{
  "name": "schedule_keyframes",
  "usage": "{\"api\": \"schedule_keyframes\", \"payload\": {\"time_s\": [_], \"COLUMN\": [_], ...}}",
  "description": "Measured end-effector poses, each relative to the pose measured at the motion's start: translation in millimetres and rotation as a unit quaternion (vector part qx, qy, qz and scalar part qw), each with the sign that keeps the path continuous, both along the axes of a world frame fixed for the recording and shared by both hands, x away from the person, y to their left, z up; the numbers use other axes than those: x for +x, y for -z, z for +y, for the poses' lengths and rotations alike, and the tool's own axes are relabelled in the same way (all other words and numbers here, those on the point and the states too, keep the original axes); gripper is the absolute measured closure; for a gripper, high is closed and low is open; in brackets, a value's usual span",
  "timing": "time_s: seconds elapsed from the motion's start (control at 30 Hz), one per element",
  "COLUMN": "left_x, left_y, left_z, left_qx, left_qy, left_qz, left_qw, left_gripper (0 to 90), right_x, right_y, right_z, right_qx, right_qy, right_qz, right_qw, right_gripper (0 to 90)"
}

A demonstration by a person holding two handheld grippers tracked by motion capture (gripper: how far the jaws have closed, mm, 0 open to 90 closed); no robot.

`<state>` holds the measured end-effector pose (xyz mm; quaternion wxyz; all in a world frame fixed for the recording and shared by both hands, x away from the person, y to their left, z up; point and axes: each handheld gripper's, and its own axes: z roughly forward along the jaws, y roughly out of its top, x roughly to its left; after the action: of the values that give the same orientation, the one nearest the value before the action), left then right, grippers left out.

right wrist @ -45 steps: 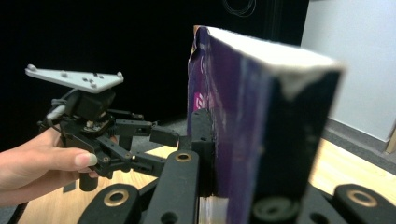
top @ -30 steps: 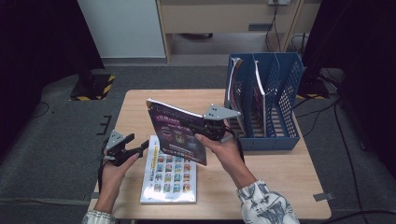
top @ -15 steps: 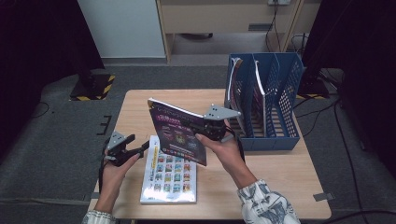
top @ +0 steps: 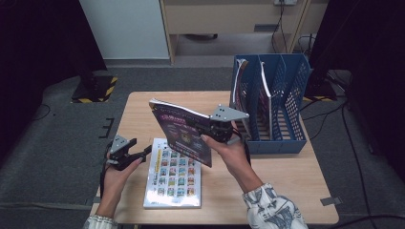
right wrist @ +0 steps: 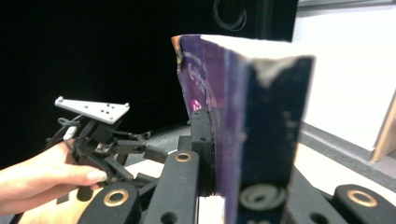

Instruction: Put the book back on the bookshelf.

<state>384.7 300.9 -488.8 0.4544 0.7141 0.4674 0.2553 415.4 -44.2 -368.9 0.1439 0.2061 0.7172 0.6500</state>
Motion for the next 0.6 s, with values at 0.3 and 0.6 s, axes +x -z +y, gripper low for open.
{"api": "schedule_keyframes", "payload": {"time_s": [0.3, 0.6], "left_x": [2.6, -1.0], "left_y": [7.2, 10.7], "left_z": [-2.1, 0.7], "left_qx": [0.026, 0.039], "left_qy": [-0.004, -0.010], "left_qz": [0.029, 0.038], "left_qw": [0.9992, 0.9985], "left_gripper": [11.9, 5.5], "right_x": [-1.7, 6.6], "right_y": [-6.7, -12.7], "right_z": [-10.8, -10.4], "right_qx": [0.007, 0.014], "right_qy": [0.014, 0.029], "right_qz": [-0.006, 0.008], "right_qw": [0.9999, 0.9994], "right_gripper": [84.0, 84.0]}}
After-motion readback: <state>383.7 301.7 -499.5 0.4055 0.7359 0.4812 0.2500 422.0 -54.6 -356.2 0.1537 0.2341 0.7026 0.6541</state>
